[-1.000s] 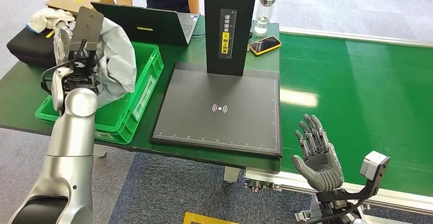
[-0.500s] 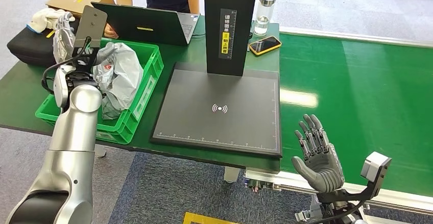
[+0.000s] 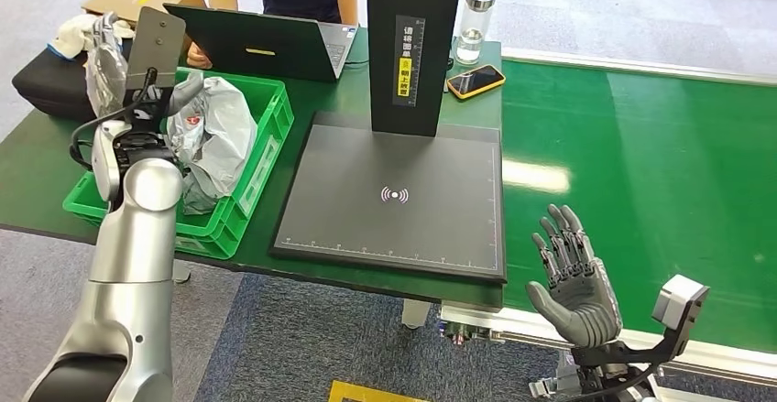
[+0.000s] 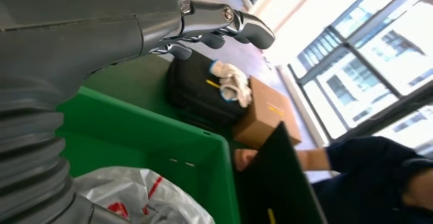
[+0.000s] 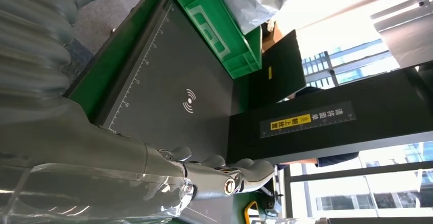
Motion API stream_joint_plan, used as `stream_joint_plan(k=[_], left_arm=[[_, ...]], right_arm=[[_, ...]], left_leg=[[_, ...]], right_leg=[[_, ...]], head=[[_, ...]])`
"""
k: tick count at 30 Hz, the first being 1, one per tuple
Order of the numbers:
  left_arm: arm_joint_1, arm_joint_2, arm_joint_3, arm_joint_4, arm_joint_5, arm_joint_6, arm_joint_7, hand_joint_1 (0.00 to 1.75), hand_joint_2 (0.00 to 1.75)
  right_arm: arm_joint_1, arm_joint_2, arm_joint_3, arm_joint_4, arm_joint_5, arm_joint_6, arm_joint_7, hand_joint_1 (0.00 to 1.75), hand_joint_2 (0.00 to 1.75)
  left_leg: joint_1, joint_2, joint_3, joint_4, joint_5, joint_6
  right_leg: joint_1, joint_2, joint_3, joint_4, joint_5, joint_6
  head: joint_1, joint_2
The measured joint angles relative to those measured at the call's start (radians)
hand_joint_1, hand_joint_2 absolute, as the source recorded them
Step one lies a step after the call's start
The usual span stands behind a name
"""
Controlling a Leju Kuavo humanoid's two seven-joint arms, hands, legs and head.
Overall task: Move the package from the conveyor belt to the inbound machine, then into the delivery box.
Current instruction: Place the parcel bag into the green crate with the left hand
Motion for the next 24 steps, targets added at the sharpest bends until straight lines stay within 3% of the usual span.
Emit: stream_joint_plan(k=[12,24], left_arm=[[0.203,-0.027,-0.149,-0.416,0.178,-0.091,-0.076,0.0,1.75],[0.357,-0.03,-0.238,-0.48,0.279,-0.109,-0.099,0.0,1.75]], right_arm=[[0.016,0.0,-0.012,-0.022,0.004,0.001,0.003,0.0,1.75],[0.024,0.002,-0.025,-0.039,0.01,-0.004,0.015,0.0,1.75]], left_leg=[[0.0,0.0,0.0,0.0,0.0,0.0],[0.0,0.0,0.001,0.0,0.0,0.0]], right_leg=[[0.0,0.0,0.0,0.0,0.0,0.0],[0.0,0.0,0.001,0.0,0.0,0.0]], head=[[0.0,0.0],[0.0,0.0]])
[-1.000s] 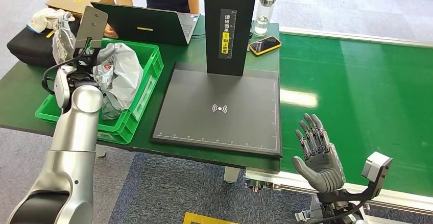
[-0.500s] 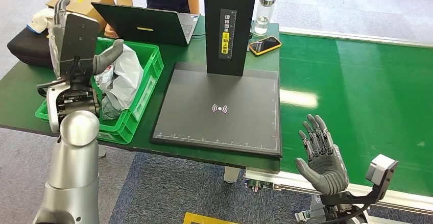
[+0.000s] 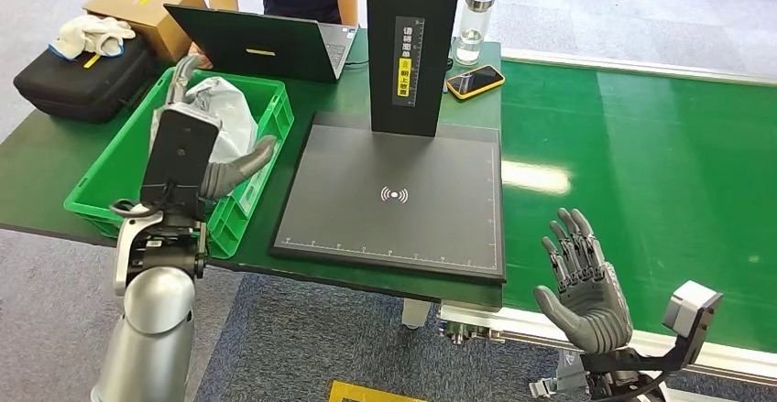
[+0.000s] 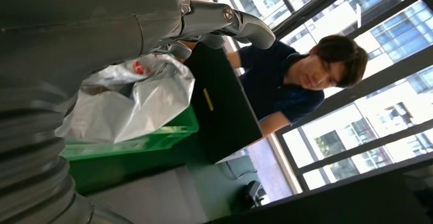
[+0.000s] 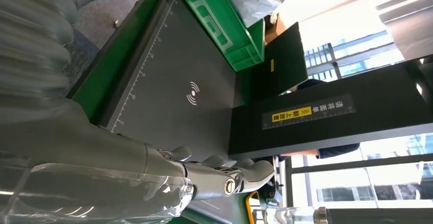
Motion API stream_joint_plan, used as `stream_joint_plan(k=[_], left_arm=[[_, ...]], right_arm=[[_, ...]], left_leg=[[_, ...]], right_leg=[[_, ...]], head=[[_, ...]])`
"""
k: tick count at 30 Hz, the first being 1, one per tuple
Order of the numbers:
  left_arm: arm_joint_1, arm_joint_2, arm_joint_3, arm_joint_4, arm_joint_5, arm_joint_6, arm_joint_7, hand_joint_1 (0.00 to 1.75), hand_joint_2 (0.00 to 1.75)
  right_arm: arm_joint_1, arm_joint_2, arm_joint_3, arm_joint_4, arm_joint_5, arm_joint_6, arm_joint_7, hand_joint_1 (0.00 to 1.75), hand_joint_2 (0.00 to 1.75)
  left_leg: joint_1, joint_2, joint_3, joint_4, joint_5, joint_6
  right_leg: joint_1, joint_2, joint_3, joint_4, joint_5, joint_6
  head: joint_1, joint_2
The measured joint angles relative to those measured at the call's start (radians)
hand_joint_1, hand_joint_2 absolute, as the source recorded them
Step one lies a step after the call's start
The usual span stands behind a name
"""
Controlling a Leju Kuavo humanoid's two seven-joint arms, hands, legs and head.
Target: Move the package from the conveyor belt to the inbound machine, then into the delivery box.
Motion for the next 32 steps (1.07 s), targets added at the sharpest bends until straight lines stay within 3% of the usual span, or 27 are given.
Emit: stream_joint_plan(k=[9,15,21,32], left_arm=[[0.064,-0.027,-0.026,0.034,0.07,-0.046,-0.013,0.0,1.75],[0.122,-0.055,-0.057,0.074,0.138,-0.07,-0.032,0.0,1.75],[0.171,-0.078,-0.103,0.088,0.177,-0.097,-0.041,0.0,1.75],[0.175,-0.094,-0.184,0.129,0.181,-0.122,-0.041,0.0,1.75]], right_arm=[[-0.001,0.005,0.0,-0.001,0.01,-0.029,0.002,0.0,1.75],[-0.001,0.005,0.006,0.002,0.095,-0.14,-0.012,0.0,1.75],[-0.004,0.005,0.026,0.01,0.095,-0.194,-0.014,0.0,1.75],[0.007,0.006,0.031,0.006,0.083,-0.211,-0.014,0.0,1.75]], left_leg=[[0.0,0.0,0.0,0.0,0.0,0.0],[0.0,0.0,0.0,0.0,0.0,0.0],[0.0,0.0,0.0,0.0,-0.001,0.0],[0.0,0.0,0.0,0.0,-0.001,0.0]], right_leg=[[0.0,0.0,0.0,0.0,0.0,0.0],[0.0,0.0,0.0,0.0,0.0,0.0],[0.0,0.0,0.0,0.0,0.0,0.0],[0.0,0.0,0.0,0.0,0.0,0.0]], head=[[0.0,0.0],[0.0,0.0],[0.0,0.0],[0.0,0.0]])
